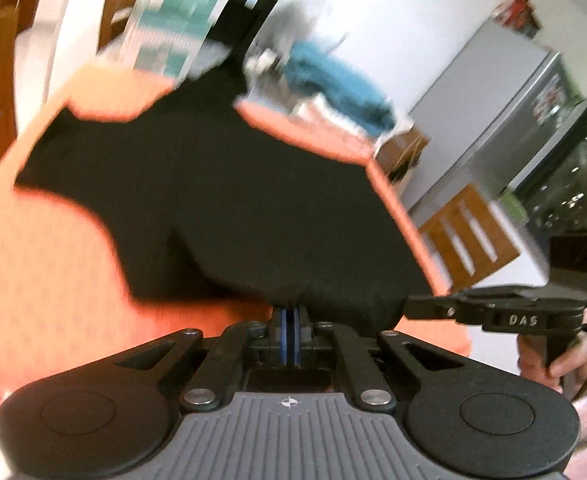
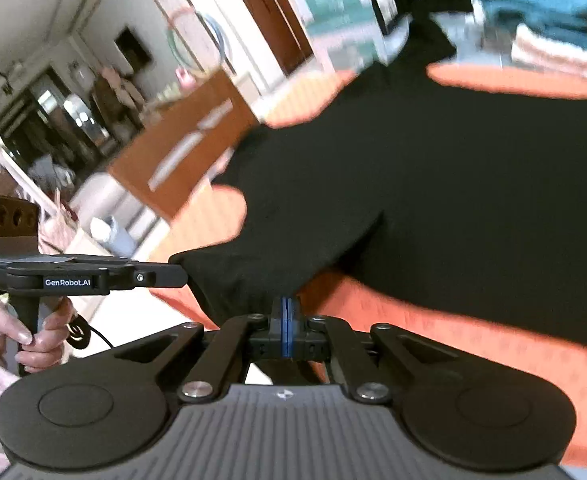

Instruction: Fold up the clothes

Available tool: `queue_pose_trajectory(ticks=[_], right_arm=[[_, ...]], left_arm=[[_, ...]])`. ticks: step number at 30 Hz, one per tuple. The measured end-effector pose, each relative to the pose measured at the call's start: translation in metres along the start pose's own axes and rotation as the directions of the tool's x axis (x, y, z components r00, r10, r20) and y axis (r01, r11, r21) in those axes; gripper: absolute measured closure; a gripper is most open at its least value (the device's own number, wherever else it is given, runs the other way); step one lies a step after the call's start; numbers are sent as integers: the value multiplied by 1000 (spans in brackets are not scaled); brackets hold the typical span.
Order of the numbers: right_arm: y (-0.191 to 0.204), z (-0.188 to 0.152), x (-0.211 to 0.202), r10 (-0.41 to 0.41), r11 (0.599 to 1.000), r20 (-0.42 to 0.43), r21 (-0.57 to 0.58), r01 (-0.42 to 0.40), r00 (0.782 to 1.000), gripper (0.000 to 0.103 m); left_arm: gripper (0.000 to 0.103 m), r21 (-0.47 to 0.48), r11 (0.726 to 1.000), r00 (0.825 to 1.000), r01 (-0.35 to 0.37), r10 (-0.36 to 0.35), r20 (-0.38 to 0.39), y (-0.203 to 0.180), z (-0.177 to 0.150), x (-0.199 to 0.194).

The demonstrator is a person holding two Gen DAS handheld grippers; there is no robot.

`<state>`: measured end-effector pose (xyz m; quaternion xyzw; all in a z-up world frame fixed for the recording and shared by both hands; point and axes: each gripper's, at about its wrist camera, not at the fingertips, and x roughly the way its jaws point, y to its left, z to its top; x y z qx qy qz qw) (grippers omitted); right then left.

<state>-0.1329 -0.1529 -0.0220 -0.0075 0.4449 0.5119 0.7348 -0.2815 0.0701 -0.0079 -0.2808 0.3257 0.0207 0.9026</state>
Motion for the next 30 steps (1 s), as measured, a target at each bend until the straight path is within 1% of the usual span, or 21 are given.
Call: queue_pose_trajectory(ticks=[4, 6, 8, 11, 13, 16, 19, 20, 21, 22, 23, 24, 25, 26, 27, 28, 30], right_arm=[[4, 38, -14, 4, 1000, 78, -21, -2, 997, 102], [0, 58, -16, -4, 1000, 111, -25, 7, 994, 102], [-6, 79, -12, -20, 999, 139, -23, 24, 990, 102], [-18, 109, 9, -73, 997, 150, -16, 76, 986, 102], [-26, 125, 30, -110, 993, 140, -18, 113, 984, 102], [-36, 139, 62, -153, 987, 123, -33, 158, 980, 102], [-45, 146, 89, -179, 982, 94, -37, 183, 979, 101], [-49, 148, 96, -188, 981, 83, -37, 192, 979, 99], [-51, 148, 102, -197, 979, 74, -36, 200, 978, 97], [-52, 148, 104, -202, 978, 70, -35, 205, 977, 97], [-52, 148, 104, -207, 977, 70, -35, 210, 976, 95], [-52, 147, 102, -210, 976, 73, -37, 213, 975, 91], [-51, 147, 101, -213, 975, 77, -40, 217, 974, 86], [-50, 146, 99, -217, 974, 81, -47, 221, 973, 84], [-49, 145, 96, -220, 973, 84, -52, 224, 972, 79], [-48, 143, 93, -221, 973, 86, -55, 226, 971, 77], [-47, 137, 87, -218, 974, 81, -53, 222, 973, 76]], left_arm=[[97, 25, 999, 996, 25, -27, 81, -2, 42, -4], [97, 38, 999, 993, 30, -34, 111, 1, 62, 3], [97, 57, 998, 993, 14, -21, 119, 4, 80, 16], [97, 83, 996, 993, -15, 5, 116, 12, 99, 42], [97, 94, 995, 994, -31, 21, 111, 21, 109, 58], [97, 101, 994, 994, -52, 42, 97, 37, 121, 79], [95, 107, 991, 995, -79, 72, 75, 49, 129, 95], [93, 110, 990, 994, -92, 85, 68, 52, 131, 100], [86, 113, 988, 993, -105, 99, 62, 54, 132, 103], [82, 114, 987, 993, -111, 105, 54, 57, 133, 105], [74, 112, 987, 993, -113, 108, 54, 58, 135, 105], [67, 113, 987, 992, -117, 110, 61, 59, 136, 102], [65, 113, 986, 991, -120, 113, 69, 60, 136, 99], [62, 114, 986, 990, -123, 115, 76, 60, 137, 95], [58, 111, 986, 990, -128, 120, 80, 61, 136, 91], [56, 107, 985, 989, -133, 125, 84, 62, 135, 87], [56, 99, 985, 987, -141, 132, 86, 64, 131, 79]])
